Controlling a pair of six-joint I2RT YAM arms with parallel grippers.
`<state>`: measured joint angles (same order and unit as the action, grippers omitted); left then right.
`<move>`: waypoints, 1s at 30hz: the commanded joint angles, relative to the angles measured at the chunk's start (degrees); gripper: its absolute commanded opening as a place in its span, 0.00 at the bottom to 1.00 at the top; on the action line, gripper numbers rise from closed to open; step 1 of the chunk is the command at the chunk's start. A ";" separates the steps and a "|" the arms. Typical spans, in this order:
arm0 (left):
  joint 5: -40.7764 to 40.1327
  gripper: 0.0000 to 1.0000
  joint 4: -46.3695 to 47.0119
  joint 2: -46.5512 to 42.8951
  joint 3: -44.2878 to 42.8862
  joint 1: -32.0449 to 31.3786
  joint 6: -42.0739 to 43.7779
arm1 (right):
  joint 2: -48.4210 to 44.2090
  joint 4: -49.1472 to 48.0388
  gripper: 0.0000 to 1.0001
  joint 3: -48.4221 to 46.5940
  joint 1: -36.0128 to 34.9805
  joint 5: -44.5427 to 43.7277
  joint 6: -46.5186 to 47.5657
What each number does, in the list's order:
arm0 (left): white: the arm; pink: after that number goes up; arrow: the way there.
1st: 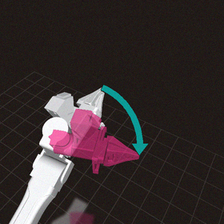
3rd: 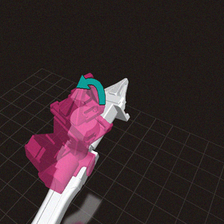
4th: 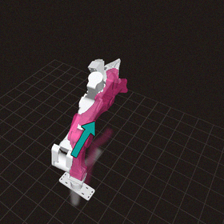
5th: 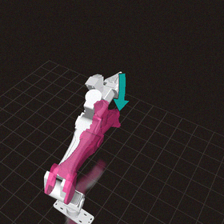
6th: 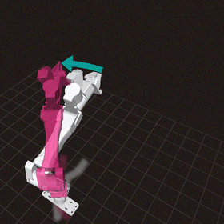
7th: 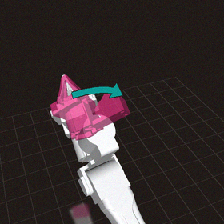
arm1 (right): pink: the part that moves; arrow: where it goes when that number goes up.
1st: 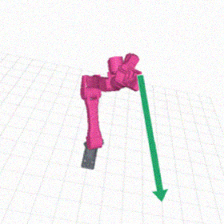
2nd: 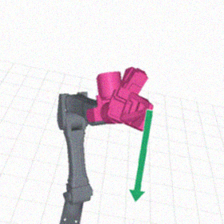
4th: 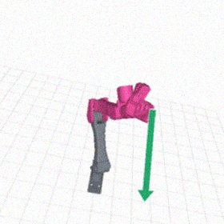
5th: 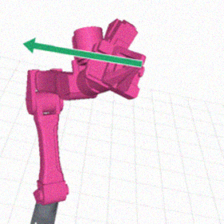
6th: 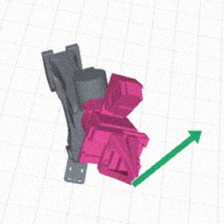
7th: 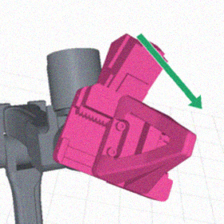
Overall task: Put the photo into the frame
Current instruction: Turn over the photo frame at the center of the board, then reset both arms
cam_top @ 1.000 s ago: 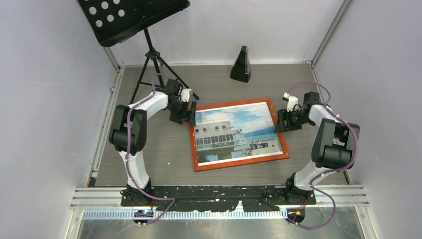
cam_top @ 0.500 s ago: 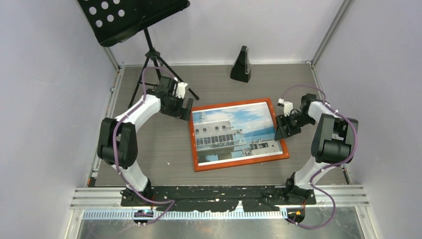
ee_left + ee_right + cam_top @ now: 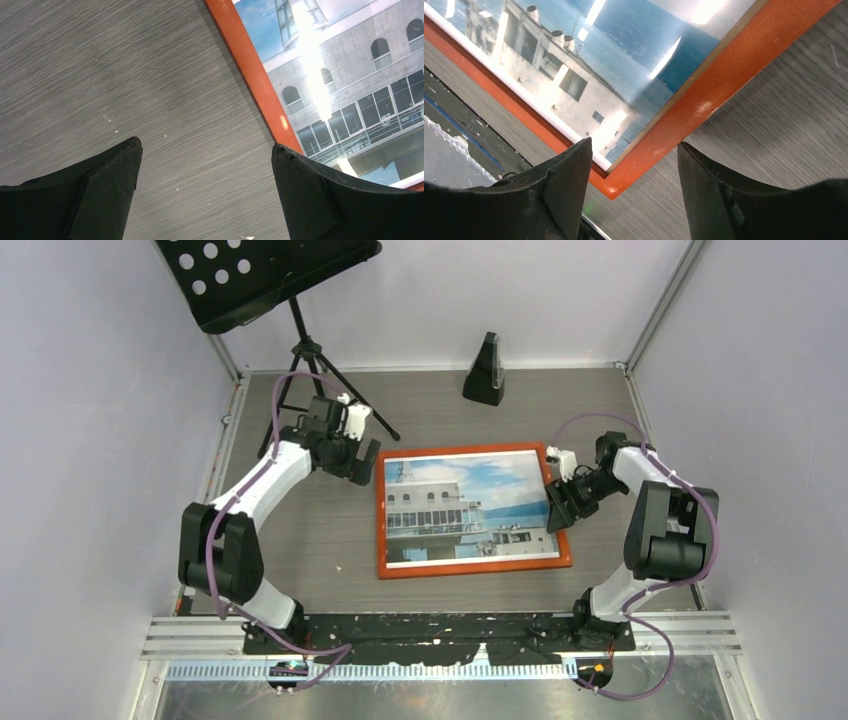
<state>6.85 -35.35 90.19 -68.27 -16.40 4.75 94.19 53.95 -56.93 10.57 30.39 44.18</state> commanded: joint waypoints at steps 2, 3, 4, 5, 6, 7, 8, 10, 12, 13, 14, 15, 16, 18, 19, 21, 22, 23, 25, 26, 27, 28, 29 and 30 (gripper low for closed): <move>-4.45 1.00 2.32 -6.31 2.10 -0.03 1.55 | -7.84 0.72 0.73 0.76 -0.58 1.58 0.50; -5.19 1.00 2.57 -7.66 2.87 -0.03 1.69 | -10.25 -0.16 0.77 1.14 -0.52 1.06 -1.11; -5.85 1.00 2.76 -8.36 3.19 0.03 1.80 | -11.61 -1.86 0.82 1.35 -0.47 0.06 -1.90; -6.27 1.00 3.01 -9.86 4.01 0.12 1.96 | -14.55 -2.86 0.86 1.66 -0.42 -0.44 -3.80; -7.23 1.00 3.27 -10.99 4.73 0.25 2.05 | -15.96 -4.73 0.94 1.83 -0.36 -1.53 -4.79; -8.32 1.00 3.57 -12.38 5.40 0.42 2.08 | -18.87 -5.74 0.97 2.17 -0.32 -2.12 -6.58; -8.63 0.99 3.90 -13.80 6.22 0.67 2.31 | -20.23 -7.51 0.99 2.26 -0.33 -3.17 -7.41; -8.62 1.00 4.46 -16.69 7.60 1.48 2.37 | -25.55 -9.84 0.96 2.63 -0.26 -4.79 -9.73; -7.99 1.00 4.56 -19.62 8.97 2.43 1.57 | -29.08 -12.04 0.96 3.36 -0.22 -6.76 -12.17; -7.29 1.00 4.54 -21.08 9.51 3.04 0.95 | -30.17 -13.48 0.96 3.56 -0.18 -8.33 -13.81; -6.35 1.00 4.41 -22.53 9.92 3.71 0.38 | -32.46 -14.16 0.95 4.08 -0.10 -9.17 -14.76; -4.39 1.00 4.26 -23.97 10.26 4.42 0.04 | -33.62 -15.42 0.95 4.40 -0.02 -10.72 -16.37; -3.48 1.00 4.06 -25.32 10.60 5.00 -0.13 | -35.74 -15.92 0.95 5.08 0.02 -11.41 -17.76; -2.80 1.00 3.66 -28.16 11.04 5.91 -0.42 | -38.96 -17.49 0.95 6.24 0.14 -13.32 -19.39; -2.62 1.00 3.55 -30.10 11.23 6.28 -0.47 | -39.95 -18.12 0.95 6.62 0.17 -14.19 -19.83; -2.70 0.99 3.30 -32.93 11.74 6.70 -0.49 | -42.54 -18.88 0.95 7.68 0.23 -15.16 -20.71; -2.83 1.00 3.33 -34.45 12.24 6.80 -0.53 | -44.01 -19.06 0.95 8.27 0.28 -15.44 -21.33; -3.04 1.00 3.35 -35.92 12.60 6.89 -0.60 | -44.58 -19.26 0.95 8.56 0.32 -15.82 -21.59; -3.40 1.00 3.63 -38.86 13.49 6.95 -0.71 | -45.87 -19.29 0.95 9.00 0.40 -16.33 -22.40; -3.82 1.00 4.02 -40.31 14.02 6.93 -0.86 | -46.34 -19.27 0.96 9.09 0.36 -16.51 -23.00; -4.43 1.00 4.56 -41.68 14.65 6.92 -1.06 | -46.49 -19.24 0.95 9.01 0.40 -16.90 -23.40; -5.14 1.00 5.38 -43.05 15.40 6.99 -1.20 | -46.65 -19.28 0.96 8.98 0.41 -17.42 -24.18; -5.77 1.00 6.02 -44.45 16.28 7.00 -1.48 | -46.69 -19.31 0.95 8.87 0.35 -17.66 -24.69; -6.33 1.00 6.87 -46.02 16.97 7.00 -1.75 | -46.72 -19.28 0.95 8.57 0.38 -18.16 -25.56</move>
<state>2.50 -32.82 48.73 -53.76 -9.74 4.51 48.23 37.56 -47.79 10.72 15.03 22.63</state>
